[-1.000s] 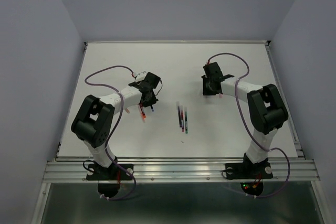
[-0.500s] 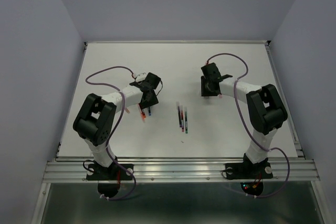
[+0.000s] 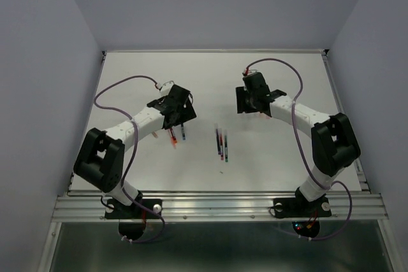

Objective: Open the pen caps

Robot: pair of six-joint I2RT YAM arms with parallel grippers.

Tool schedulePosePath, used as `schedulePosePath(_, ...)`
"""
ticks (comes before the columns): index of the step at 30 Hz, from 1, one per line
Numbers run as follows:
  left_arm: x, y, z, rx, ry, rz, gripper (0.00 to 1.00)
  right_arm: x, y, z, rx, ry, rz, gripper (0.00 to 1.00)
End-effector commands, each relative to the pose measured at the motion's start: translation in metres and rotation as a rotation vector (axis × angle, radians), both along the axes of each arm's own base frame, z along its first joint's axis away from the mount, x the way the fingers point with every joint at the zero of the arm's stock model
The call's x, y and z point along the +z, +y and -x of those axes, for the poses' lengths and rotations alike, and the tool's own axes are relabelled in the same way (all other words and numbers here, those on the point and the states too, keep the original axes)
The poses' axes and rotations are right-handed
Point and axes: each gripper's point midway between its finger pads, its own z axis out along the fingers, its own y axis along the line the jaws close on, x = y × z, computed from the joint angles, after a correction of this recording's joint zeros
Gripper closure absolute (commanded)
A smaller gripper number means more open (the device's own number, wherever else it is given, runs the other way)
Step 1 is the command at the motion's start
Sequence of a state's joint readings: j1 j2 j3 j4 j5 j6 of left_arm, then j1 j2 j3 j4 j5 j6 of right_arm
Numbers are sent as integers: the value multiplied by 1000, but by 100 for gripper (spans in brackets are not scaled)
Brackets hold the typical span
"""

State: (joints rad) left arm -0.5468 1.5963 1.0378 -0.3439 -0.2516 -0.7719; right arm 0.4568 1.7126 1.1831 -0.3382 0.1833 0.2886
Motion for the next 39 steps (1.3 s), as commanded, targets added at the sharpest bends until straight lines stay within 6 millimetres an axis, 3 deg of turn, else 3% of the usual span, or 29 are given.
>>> schedulePosePath(1, 36, -1, -2, -30, -121, 69, 8, 35, 51, 10, 185, -68, -89, 43)
schedulePosePath(3, 52, 1, 4, -43, -173, 100, 5, 36, 70, 18, 237, -65, -103, 42)
schedulePosePath(8, 55, 13, 21, -29, -208, 118, 1, 29, 114, 28, 334, -46, -109, 42)
schedulePosePath(15, 62, 28, 37, 5, -254, 138, 1, 9, 148, 33, 390, -17, -79, 42)
schedulePosePath(23, 60, 37, 47, 29, -252, 133, 1, -24, 149, 31, 353, 30, 19, 42)
schedulePosePath(30, 63, 39, 47, 39, -261, 133, 1, -41, 148, 30, 329, 52, 59, 43)
schedulePosePath(39, 67, 42, 47, 51, -268, 122, 1, -53, 153, 42, 326, 88, 50, 52)
